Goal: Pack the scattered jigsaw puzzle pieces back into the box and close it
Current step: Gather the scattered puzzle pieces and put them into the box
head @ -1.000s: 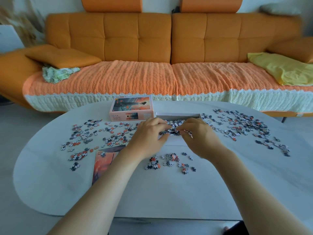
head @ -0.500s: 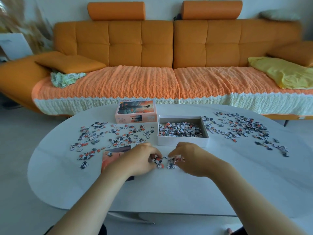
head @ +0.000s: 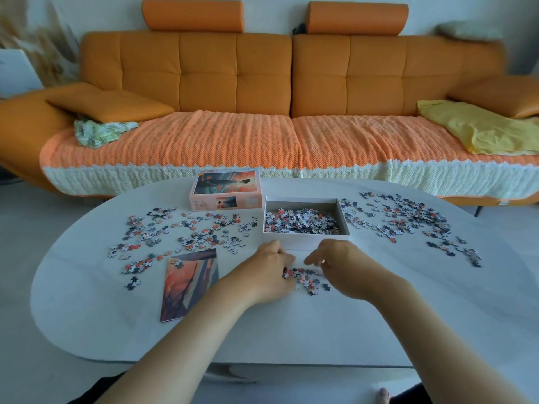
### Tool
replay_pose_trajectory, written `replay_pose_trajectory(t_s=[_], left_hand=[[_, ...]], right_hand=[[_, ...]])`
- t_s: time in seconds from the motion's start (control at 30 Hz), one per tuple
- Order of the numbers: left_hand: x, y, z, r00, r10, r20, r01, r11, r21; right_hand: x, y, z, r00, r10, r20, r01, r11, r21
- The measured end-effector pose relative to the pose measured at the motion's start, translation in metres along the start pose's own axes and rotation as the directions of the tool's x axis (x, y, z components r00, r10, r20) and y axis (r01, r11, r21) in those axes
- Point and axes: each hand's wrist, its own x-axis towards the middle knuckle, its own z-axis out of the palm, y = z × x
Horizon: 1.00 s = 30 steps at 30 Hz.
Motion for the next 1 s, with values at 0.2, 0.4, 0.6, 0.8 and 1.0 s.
replay_pose_trajectory(t_s=[0.2,0.4,0.6,0.8,1.0], left_hand=[[0.003,0.007,0.009,0.999,0.050,-0.012,-0.048,0.995,0.087],[0.011,0.014,0.012,0.990,0.112,-0.082,-0.113,0.994,-0.008],[0.010,0.006,-0.004,0.997,0.061,0.042,-0.061,0.998,-0.009],[0.005,-0.005,-0.010,0.995,0.060,0.082,-0.060,0.998,0.003],[0.003,-0.008,-0.015,0.997,0.059,0.039,-0.055,0.992,-0.115]], right_hand=[[-0.005,0.030,-0.010,0.965,0.212,-0.154,-0.226,0.971,-0.079],[-0.007,0.018,-0.005,0.993,0.117,-0.023,-0.119,0.991,-0.066],[-0.020,0.013,-0.020,0.987,0.127,0.094,-0.134,0.989,0.066],[-0.022,0.004,-0.016,0.984,0.112,0.139,-0.121,0.991,0.057],[-0.017,-0.006,-0.008,0.996,0.081,0.041,-0.084,0.992,0.093]])
